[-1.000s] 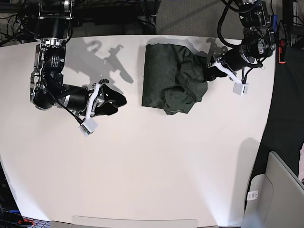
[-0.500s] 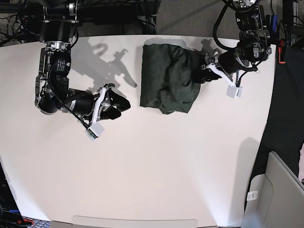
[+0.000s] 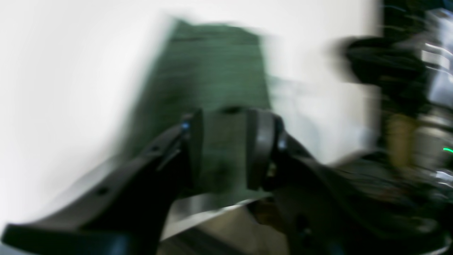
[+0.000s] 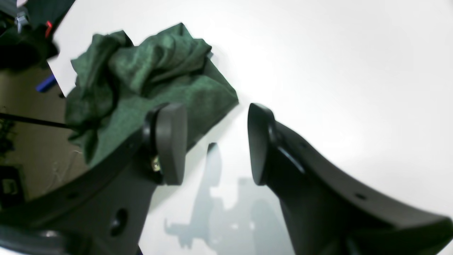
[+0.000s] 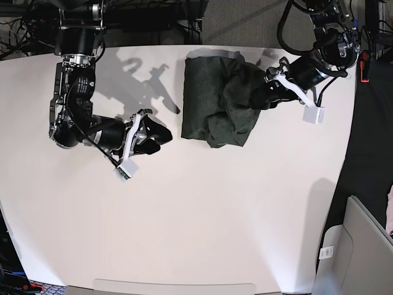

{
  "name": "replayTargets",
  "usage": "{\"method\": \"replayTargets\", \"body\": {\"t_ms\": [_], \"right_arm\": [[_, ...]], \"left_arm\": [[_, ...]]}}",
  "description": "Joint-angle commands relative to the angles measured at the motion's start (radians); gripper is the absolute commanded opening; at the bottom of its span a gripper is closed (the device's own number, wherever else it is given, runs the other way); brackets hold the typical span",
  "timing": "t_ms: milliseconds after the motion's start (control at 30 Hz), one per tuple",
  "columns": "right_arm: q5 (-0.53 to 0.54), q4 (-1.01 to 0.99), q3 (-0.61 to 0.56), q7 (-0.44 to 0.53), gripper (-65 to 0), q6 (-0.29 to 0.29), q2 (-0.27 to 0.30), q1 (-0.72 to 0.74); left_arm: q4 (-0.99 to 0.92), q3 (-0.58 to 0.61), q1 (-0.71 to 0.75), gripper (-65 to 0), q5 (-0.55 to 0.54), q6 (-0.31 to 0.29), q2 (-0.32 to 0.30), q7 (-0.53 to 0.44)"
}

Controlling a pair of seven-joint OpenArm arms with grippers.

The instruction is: Fold the T-shirt properly

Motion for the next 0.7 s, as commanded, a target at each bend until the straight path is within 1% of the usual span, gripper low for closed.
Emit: {"method": "replayTargets", "body": {"t_ms": [0, 33, 100, 233, 333, 400, 433, 533, 600, 667], "right_arm": [[0.006, 0.005, 0.003, 0.017, -38.9, 0.005, 0.005, 0.024], [-0.002, -0.002, 0.003, 0.017, -38.9, 0.005, -0.001, 0.027], [-0.005, -0.002, 0.003, 0.017, -38.9, 0.005, -0.004, 0.027], [-0.003, 0.002, 0.003, 0.017, -38.9, 0.005, 0.000, 0.027], [-0.003, 0.002, 0.003, 0.017, -38.9, 0.005, 0.000, 0.027], [-0.003, 0.000, 0.003, 0.017, -38.9, 0.005, -0.006, 0.027], [-0.003, 0.000, 0.003, 0.017, -38.9, 0.005, -0.006, 0.027], [-0.003, -0.002, 0.003, 0.017, -38.9, 0.005, -0.006, 0.029], [-0.005, -0.002, 0.003, 0.017, -38.9, 0.005, -0.006, 0.029], [-0.005, -0.002, 0.003, 0.017, -38.9, 0.005, -0.006, 0.029]], "left_arm": [[0.011, 0.002, 0.002, -50.8, -0.032, 0.012, -0.010, -0.006], [0.011, 0.025, 0.002, -51.9, -0.035, 0.012, -0.006, -0.007], [0.008, 0.082, -0.001, -51.3, -0.004, 0.012, -0.006, -0.018], [0.009, 0.163, -0.001, -46.9, 0.154, 0.018, -0.006, -0.069], [0.026, 0.237, -0.001, -46.8, 0.244, 0.018, -0.006, -0.087], [0.031, 0.283, -0.001, -46.9, 0.284, 0.023, -0.006, -0.119], [0.031, 0.306, -0.001, -47.0, 0.309, 0.040, -0.006, -0.142], [0.031, 0.403, 0.000, -48.4, 0.385, 0.161, -0.022, -0.227], [0.031, 0.476, -0.003, -48.4, 0.425, 0.227, -0.053, -0.285], [0.031, 0.562, -0.003, -48.4, 0.479, 0.311, -0.093, -0.366]]}}
